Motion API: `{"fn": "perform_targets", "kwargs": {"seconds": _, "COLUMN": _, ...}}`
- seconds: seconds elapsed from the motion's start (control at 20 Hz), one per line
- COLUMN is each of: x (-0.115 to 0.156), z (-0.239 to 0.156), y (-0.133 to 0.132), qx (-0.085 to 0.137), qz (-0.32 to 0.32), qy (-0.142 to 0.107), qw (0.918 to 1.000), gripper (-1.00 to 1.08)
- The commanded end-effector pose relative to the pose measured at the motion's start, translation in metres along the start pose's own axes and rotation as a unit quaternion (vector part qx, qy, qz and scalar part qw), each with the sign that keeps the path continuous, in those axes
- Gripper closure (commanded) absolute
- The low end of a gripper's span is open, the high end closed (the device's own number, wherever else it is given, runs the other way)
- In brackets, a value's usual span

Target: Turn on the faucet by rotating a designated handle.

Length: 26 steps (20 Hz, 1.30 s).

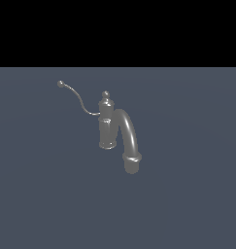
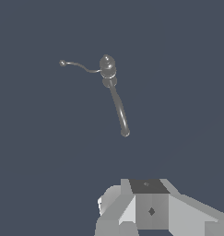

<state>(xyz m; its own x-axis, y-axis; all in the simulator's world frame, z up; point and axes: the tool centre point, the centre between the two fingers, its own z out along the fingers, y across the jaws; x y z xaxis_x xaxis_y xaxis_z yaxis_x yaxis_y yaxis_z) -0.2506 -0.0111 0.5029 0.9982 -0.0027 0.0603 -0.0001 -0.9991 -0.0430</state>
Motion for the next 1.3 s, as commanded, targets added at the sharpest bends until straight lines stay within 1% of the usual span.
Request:
{"fn": "perform_targets", "kwargs": {"seconds": 0.0, "x": 0.003, "z": 0.001, "y": -0.001, "qx": 0.002, "qz": 0.005, "qy": -0.001, "qw": 1.0, "gripper": 1.08}}
{"fn": "perform_targets", "kwargs": {"seconds": 0.35, "x": 0.022, "z": 0.009, "y": -0.007, "qx": 0.017, "qz": 0.036, "qy": -0.006, "qw": 0.9992, "gripper": 1.08}}
{"fn": "perform_targets", "kwargs": {"seconds": 0.7, "x": 0.055, "z": 0.026, "y": -0.019, "qx": 0.036, "qz": 0.092, "qy": -0.018, "qw": 0.9949, "gripper": 1.08}}
{"fn": "perform_targets", "kwargs": {"seconds": 0.95, "x": 0.084, "z": 0.045, "y": -0.031, "qx": 0.048, "qz": 0.147, "qy": -0.031, "qw": 0.9875, "gripper": 1.08}}
{"fn": "perform_targets", "kwargs": {"seconds": 1.25, "x": 0.117, "z": 0.072, "y": -0.048, "qx": 0.054, "qz": 0.215, "qy": -0.047, "qw": 0.9739, "gripper": 1.08}}
